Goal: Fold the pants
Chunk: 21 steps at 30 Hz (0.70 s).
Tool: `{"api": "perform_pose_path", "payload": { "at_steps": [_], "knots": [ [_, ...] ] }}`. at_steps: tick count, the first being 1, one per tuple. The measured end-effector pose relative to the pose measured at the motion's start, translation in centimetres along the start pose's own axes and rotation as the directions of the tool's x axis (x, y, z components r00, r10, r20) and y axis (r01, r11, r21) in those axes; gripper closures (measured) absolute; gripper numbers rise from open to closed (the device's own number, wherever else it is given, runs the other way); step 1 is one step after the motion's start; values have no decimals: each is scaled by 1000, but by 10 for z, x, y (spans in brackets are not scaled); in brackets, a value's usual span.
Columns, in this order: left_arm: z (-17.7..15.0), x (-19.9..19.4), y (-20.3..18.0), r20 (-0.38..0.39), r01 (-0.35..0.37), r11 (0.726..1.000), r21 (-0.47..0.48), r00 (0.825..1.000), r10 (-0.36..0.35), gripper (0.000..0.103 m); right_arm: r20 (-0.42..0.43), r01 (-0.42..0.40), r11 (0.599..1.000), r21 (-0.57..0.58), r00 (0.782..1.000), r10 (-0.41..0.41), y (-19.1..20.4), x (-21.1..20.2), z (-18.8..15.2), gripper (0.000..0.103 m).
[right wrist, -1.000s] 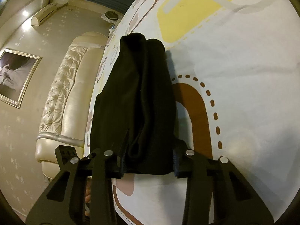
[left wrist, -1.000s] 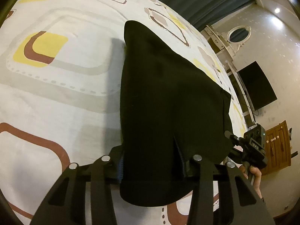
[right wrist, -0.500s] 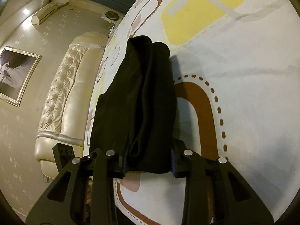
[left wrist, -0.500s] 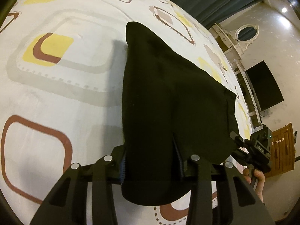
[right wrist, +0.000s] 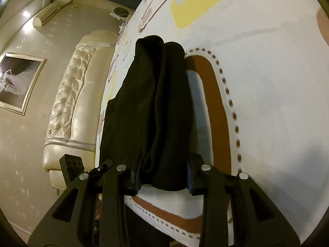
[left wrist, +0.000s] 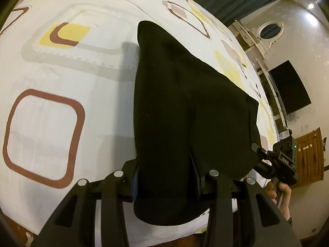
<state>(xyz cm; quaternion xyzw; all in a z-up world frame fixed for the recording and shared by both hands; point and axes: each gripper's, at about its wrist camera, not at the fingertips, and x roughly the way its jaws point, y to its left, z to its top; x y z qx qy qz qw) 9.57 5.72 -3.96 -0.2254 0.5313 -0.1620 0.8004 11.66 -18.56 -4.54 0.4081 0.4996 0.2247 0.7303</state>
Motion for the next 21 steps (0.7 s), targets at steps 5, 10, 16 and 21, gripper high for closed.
{"api": "perform_pose_path", "payload": {
  "at_steps": [5,10,16,21],
  "knots": [
    [3,4,6,9,16,1000,-4,1000,-16,62,2,-12,1000,17,1000,12,-7,0,-7,72],
    [5,9,-1,14,23,1000,-4,1000,-23,62,6,-24,999,28,1000,24,-12,2,-9,72],
    [4,10,-3,15,34,999,-10,999,-34,62,6,-31,999,32,999,31,-15,1,-10,71],
    [-1,8,-3,18,42,999,-8,999,-42,62,8,-37,999,33,999,37,-18,-2,-9,71]
  ]
}}
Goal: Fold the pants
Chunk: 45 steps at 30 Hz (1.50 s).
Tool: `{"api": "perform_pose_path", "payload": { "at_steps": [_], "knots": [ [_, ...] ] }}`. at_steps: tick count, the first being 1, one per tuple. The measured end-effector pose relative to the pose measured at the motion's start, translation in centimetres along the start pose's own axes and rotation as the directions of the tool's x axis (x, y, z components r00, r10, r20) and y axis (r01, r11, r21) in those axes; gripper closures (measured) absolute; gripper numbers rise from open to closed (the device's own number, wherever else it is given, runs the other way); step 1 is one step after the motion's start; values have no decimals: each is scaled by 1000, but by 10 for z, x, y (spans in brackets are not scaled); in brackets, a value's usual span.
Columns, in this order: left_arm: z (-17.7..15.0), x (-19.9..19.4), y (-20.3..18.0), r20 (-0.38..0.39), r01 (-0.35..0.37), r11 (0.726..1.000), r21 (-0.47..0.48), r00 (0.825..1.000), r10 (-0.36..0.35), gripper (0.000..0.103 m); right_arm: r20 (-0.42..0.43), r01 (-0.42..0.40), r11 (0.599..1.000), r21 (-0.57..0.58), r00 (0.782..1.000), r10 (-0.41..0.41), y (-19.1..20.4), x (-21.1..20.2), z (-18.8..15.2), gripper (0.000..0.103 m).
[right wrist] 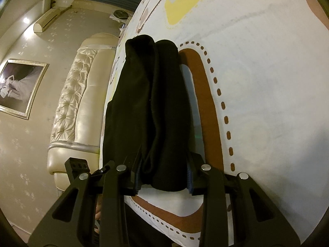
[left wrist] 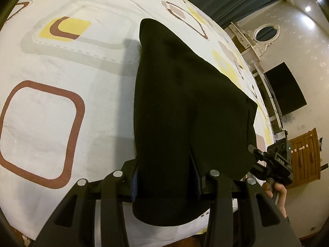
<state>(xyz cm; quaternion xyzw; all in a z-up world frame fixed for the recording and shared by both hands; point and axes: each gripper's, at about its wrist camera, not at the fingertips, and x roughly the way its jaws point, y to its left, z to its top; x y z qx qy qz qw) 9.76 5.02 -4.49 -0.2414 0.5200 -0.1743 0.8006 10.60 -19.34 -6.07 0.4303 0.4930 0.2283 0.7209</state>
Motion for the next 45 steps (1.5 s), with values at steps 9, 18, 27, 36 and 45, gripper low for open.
{"api": "perform_pose_path", "payload": {
  "at_steps": [9,18,27,36,45],
  "knots": [
    [-3,1,2,17,-12,1000,15,1000,12,44,1,-14,1000,15,1000,14,-3,-2,1,67],
    [-5,4,2,32,0,1000,25,999,-1,19,2,-73,997,38,997,73,-7,-6,0,55],
    [-7,7,-2,26,-10,999,41,1000,9,18,15,-119,992,30,993,118,-3,-12,0,40],
    [-19,0,-4,11,-57,998,35,998,56,16,37,-60,998,35,998,59,-1,-33,-13,28],
    [-33,-8,-11,34,-161,986,50,987,160,16,52,132,990,-42,990,-130,9,-46,-33,25]
  ]
}}
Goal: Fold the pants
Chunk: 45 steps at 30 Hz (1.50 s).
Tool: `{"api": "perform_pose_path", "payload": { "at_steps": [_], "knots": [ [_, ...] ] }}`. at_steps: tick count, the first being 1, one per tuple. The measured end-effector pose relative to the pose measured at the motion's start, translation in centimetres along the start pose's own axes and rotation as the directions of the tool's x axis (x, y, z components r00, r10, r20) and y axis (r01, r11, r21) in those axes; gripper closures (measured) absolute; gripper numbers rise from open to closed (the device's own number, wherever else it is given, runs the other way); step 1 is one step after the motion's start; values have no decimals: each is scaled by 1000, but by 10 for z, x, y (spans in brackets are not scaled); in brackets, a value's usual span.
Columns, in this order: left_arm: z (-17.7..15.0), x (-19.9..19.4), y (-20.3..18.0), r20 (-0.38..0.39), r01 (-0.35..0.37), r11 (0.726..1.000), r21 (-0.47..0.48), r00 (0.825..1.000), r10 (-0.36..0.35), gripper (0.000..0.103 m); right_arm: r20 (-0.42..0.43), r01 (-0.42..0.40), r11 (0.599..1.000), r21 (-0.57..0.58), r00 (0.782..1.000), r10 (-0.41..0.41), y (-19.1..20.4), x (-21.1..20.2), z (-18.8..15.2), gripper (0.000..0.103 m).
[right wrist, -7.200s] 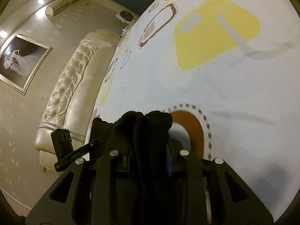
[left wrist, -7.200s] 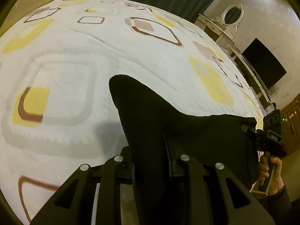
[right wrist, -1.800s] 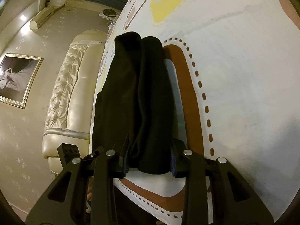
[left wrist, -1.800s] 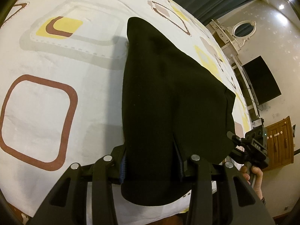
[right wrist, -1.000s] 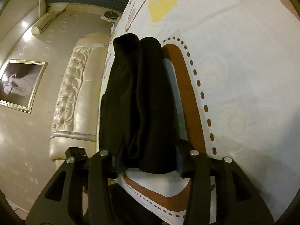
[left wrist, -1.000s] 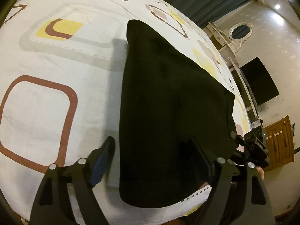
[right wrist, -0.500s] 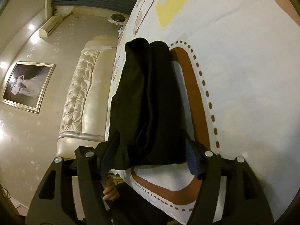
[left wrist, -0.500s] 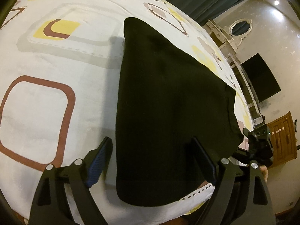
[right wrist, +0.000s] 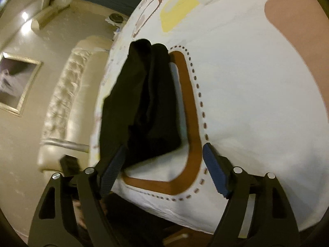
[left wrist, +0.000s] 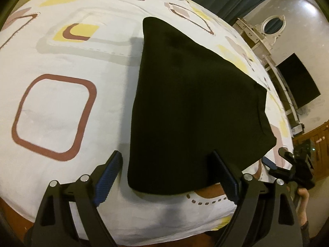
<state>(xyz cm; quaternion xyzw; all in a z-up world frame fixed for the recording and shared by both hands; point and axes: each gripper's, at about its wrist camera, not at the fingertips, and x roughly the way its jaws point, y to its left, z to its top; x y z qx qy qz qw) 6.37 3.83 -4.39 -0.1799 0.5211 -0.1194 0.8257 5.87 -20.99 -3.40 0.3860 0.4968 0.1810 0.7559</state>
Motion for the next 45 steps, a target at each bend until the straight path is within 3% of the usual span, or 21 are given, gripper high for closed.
{"api": "perform_pose_path", "payload": {
  "at_steps": [5,9,13,18,23,28,40,45],
  "knots": [
    [-12,-17,-17,68,-114,991,76,992,109,16,52,136,990,-48,990,-133,15,-4,-12,24],
    [-30,-36,-38,167,-236,951,198,965,204,16,102,244,962,-122,967,-233,26,-6,-18,24],
    [-45,-47,-51,222,-300,920,252,943,247,16,166,336,915,-224,938,-304,45,-4,-27,20],
    [-55,-55,-56,244,-323,927,193,930,273,16,236,428,838,-339,901,-364,70,3,-43,19],
    [-62,-65,-56,289,-348,928,132,909,300,16,296,472,806,-358,876,-381,78,3,-54,18],
    [-60,-68,-53,305,-349,932,97,902,306,16,313,522,765,-378,850,-425,76,10,-59,17],
    [-62,-66,-58,337,-387,917,98,880,336,16,301,512,778,-364,855,-422,70,9,-58,17],
    [-60,-66,-54,323,-387,919,80,882,343,16,294,510,776,-372,857,-422,70,11,-60,17]
  ]
}}
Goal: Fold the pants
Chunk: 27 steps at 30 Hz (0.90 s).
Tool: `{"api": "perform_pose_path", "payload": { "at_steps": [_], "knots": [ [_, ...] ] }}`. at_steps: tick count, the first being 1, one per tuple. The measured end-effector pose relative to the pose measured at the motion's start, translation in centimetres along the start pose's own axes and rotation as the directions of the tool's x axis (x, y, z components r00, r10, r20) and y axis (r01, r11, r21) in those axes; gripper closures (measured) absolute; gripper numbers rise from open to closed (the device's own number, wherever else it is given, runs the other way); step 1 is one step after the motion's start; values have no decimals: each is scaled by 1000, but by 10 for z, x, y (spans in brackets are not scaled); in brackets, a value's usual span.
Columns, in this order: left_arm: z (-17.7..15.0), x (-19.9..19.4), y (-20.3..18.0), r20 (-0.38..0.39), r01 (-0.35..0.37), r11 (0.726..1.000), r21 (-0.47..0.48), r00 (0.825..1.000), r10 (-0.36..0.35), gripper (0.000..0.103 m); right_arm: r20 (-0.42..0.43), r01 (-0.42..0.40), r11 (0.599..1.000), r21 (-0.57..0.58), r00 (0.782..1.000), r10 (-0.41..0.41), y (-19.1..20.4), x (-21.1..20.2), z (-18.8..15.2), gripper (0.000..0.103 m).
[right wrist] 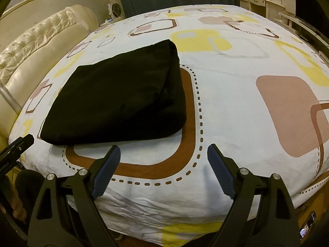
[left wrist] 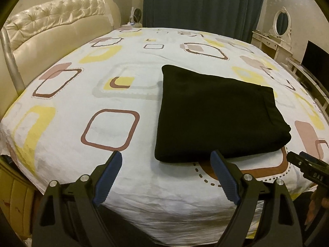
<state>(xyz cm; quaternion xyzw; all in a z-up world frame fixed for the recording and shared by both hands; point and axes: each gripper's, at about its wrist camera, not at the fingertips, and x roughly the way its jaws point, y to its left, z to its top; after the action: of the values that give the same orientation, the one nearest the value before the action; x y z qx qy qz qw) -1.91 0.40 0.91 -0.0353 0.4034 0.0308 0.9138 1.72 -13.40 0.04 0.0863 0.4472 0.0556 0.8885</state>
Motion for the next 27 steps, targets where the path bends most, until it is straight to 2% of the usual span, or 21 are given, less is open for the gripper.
{"api": "perform_pose_path", "payload": {
  "at_steps": [15,27],
  "knots": [
    [-1,1,1,8,-23,1000,3,1000,23,16,-10,-7,1000,-2,1000,7,4,3,-3,17],
    [-1,5,0,-23,-48,999,17,999,48,16,-23,-17,1000,-12,1000,17,8,6,-4,17]
  ]
}}
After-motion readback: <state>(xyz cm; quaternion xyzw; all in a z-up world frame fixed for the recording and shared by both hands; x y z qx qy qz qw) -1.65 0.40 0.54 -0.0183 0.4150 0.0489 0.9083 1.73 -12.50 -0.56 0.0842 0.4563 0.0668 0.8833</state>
